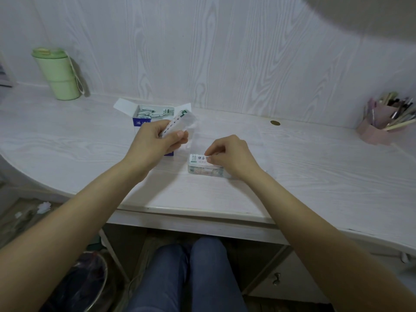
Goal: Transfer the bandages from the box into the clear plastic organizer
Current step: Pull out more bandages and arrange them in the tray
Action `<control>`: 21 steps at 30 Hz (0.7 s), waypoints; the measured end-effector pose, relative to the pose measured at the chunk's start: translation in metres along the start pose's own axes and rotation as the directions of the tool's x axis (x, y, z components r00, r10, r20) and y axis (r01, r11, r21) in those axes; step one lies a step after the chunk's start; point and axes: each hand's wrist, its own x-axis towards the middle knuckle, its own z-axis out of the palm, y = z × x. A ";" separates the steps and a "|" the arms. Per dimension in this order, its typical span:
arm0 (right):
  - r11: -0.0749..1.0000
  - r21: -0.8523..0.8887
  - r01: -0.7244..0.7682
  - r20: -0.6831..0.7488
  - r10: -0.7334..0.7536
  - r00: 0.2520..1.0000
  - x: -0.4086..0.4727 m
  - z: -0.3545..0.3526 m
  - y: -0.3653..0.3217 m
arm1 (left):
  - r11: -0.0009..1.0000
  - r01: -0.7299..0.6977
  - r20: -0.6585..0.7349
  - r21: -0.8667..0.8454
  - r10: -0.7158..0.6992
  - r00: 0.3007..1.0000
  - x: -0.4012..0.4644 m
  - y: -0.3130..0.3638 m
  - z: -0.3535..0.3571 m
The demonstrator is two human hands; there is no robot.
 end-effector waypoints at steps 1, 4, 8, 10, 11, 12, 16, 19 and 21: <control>0.999 -0.037 0.015 0.001 -0.015 1.000 0.001 0.001 -0.001 | 1.000 0.001 0.000 -0.003 -0.001 1.000 0.000 0.000 0.000; 0.989 -0.146 0.039 -0.010 -0.040 0.999 0.003 0.007 -0.002 | 1.000 0.008 0.009 -0.009 -0.008 1.000 0.000 0.001 0.001; 0.970 -0.234 0.059 0.027 -0.054 0.998 0.004 0.008 -0.005 | 0.999 0.032 0.046 -0.036 -0.031 0.998 0.000 0.002 0.002; 0.963 -0.260 0.069 0.034 -0.063 0.997 0.004 0.006 -0.007 | 0.997 0.053 0.079 -0.062 -0.048 0.996 -0.002 0.004 0.004; 0.966 -0.250 0.068 0.009 -0.067 0.998 0.004 0.005 -0.008 | 0.996 0.061 0.094 -0.059 -0.056 0.994 -0.003 0.006 0.005; 0.981 -0.185 0.058 -0.039 -0.067 0.997 0.003 0.002 -0.010 | 0.997 0.068 0.111 -0.048 -0.062 0.992 -0.003 0.006 0.005; 0.890 0.455 0.029 -0.074 0.005 0.997 -0.003 -0.014 -0.021 | 0.991 0.131 0.227 0.020 -0.132 0.965 -0.006 0.008 0.007; 0.892 0.449 0.055 -0.093 -0.015 0.996 -0.006 -0.015 -0.020 | 0.986 0.162 0.346 0.039 -0.166 0.923 -0.009 0.011 0.013; 0.887 0.459 0.052 -0.137 0.012 0.990 -0.005 -0.015 -0.018 | 0.983 0.182 0.352 0.011 -0.174 0.920 -0.010 0.012 0.018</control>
